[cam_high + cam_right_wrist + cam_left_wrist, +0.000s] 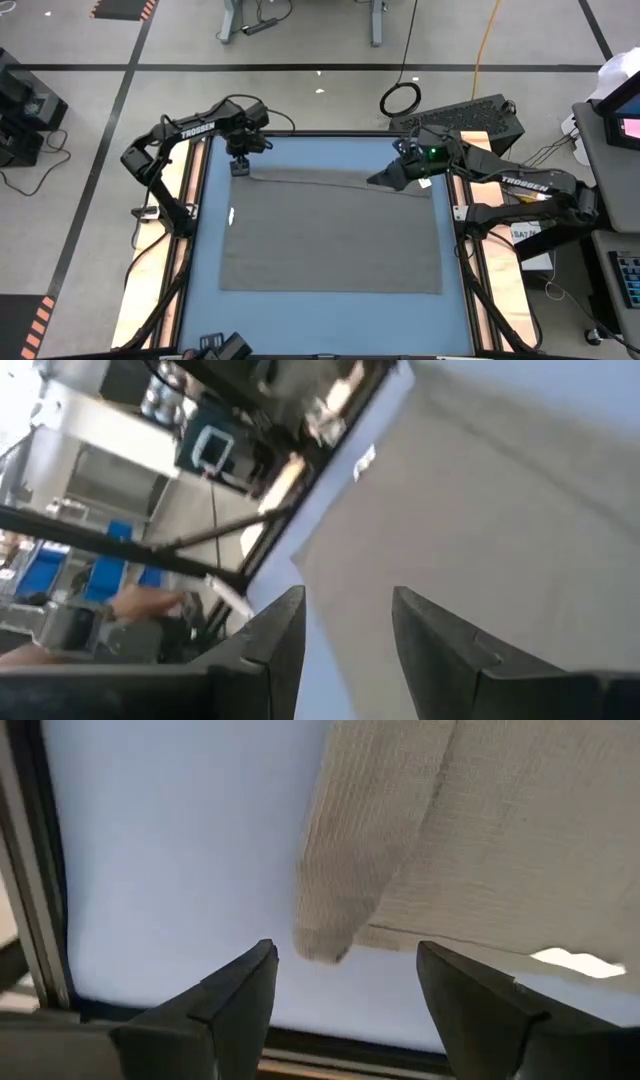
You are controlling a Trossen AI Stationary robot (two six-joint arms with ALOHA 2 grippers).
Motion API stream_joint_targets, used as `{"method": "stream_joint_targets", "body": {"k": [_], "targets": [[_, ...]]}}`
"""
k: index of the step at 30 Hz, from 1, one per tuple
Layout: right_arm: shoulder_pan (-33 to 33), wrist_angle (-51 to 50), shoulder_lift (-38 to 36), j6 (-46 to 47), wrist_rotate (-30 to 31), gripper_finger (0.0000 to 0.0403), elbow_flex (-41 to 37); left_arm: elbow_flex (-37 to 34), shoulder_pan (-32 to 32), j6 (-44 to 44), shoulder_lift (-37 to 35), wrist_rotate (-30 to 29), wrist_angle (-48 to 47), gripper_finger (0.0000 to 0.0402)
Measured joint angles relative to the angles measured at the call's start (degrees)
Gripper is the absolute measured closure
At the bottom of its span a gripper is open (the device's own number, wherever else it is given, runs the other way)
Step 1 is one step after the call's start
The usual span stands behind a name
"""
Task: Roll towel
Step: Fold the gray towel
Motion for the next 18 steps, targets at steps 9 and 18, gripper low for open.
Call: {"method": "stream_joint_targets", "body": {"k": [9, 18], "targets": [[5.5, -3.2, 0.0, 1.8, 11.7, 0.0261, 4.3, -4.2, 0.0, 4.3, 0.0, -3.8, 6.3, 0.0155], [11.8, -3.4, 0.0, 5.9, 18.0, 0.0261, 4.3, -8.4, 0.0, 7.2, 0.0, -4.7, 10.2, 0.0222]]}}
